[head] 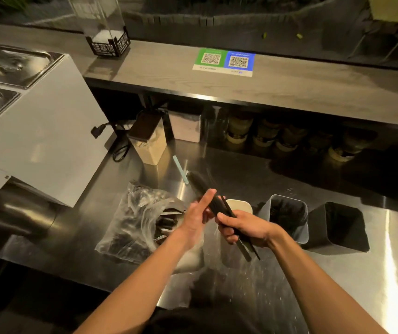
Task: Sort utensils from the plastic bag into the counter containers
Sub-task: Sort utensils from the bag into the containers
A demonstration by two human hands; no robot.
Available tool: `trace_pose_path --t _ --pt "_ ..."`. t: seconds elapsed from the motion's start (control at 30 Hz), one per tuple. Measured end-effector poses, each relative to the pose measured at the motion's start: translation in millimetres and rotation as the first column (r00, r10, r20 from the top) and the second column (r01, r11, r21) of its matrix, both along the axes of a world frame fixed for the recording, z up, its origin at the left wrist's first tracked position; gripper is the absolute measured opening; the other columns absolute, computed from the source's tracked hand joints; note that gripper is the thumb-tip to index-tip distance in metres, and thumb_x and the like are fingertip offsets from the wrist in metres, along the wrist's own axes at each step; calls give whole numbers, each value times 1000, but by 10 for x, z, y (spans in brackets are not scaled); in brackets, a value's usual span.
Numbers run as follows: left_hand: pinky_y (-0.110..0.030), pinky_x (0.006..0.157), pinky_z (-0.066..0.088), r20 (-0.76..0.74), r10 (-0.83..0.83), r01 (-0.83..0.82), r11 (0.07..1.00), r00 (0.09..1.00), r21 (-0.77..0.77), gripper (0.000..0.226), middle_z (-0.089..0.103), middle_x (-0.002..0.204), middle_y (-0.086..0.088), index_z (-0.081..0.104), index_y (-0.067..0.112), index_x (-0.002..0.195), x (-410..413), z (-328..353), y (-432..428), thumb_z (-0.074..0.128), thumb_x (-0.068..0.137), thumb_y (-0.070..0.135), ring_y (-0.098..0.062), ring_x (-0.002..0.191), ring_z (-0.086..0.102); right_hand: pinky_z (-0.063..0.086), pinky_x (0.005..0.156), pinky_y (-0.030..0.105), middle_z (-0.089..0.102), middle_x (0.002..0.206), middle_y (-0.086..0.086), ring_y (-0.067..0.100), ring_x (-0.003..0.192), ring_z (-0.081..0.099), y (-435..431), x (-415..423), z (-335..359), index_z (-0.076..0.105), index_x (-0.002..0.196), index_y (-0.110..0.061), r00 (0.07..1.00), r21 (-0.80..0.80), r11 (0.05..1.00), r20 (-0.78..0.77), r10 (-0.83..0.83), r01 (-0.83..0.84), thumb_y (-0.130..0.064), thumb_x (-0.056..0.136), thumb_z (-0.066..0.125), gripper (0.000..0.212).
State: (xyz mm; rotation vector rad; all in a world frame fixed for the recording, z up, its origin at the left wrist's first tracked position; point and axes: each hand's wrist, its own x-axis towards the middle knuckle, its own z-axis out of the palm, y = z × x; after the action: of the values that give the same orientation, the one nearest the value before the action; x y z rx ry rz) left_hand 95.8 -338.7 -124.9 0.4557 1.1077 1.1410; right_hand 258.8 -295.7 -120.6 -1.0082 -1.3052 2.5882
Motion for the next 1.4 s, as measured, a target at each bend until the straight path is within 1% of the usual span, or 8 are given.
trace_pose_path --t 0.1,0.27,0.43,0.53,0.8,1.07,1.2,1.4 --pt "-36 80 59 155 -152 162 986 976 -49 47 71 118 -10 67 14 112 307 93 64 74 79 46 -23 108 69 42 55 22 41 65 1 11 54 42 8 154 54 48 95 -13 1000 12 1000 2 -7 7 -31 100 56 21" --pt "-30 41 51 79 -113 126 972 991 -198 38 75 101 -10 63 11 75 789 201 236 65 93 44 -25 78 70 46 53 25 48 63 9 16 51 48 56 486 114 53 102 -7 986 157 985 137 -95 73 -6 95 63 13" --pt "-31 64 56 78 113 -94 971 990 -219 43 66 71 -6 49 17 61 1166 158 472 67 93 39 -20 77 71 57 79 36 73 90 17 26 78 69 117 898 75 69 102 0 947 244 950 206 -248 196 -31 84 80 37" --pt "-31 70 52 148 314 -289 942 938 -168 37 42 57 0 48 17 65 1255 201 669 63 97 28 -17 59 59 54 70 28 73 95 10 20 82 66 73 1126 46 67 106 -8 863 290 874 216 -457 390 -51 87 69 47" --pt "-30 72 54 196 407 -357 901 892 -246 22 51 62 3 58 17 82 1660 233 741 75 89 29 -10 53 55 51 98 40 74 102 6 23 104 67 -8 1132 -6 74 98 -16 392 164 421 184 -901 892 -46 105 41 45" --pt "-26 55 52 166 401 -352 899 901 -259 36 51 60 2 54 15 101 1730 157 816 81 83 31 -11 51 52 55 90 42 70 95 -11 9 93 66 -23 1390 -48 67 101 -33 707 581 661 194 -680 475 -61 87 63 32" --pt "-33 68 55 77 291 -263 931 954 -254 40 53 61 1 58 14 78 1812 114 821 84 71 44 -13 54 56 49 85 28 62 107 -19 4 100 54 51 1485 0 59 115 -36 679 914 406 297 -671 2 -60 80 71 44" --pt "-36 73 56 75 295 -263 921 953 -287 50 72 76 -1 58 15 89 1915 123 835 70 79 62 -15 66 64 49 99 32 63 129 -9 10 118 58 58 1445 48 54 138 -30 693 888 460 337 -637 -10 -40 98 59 41"
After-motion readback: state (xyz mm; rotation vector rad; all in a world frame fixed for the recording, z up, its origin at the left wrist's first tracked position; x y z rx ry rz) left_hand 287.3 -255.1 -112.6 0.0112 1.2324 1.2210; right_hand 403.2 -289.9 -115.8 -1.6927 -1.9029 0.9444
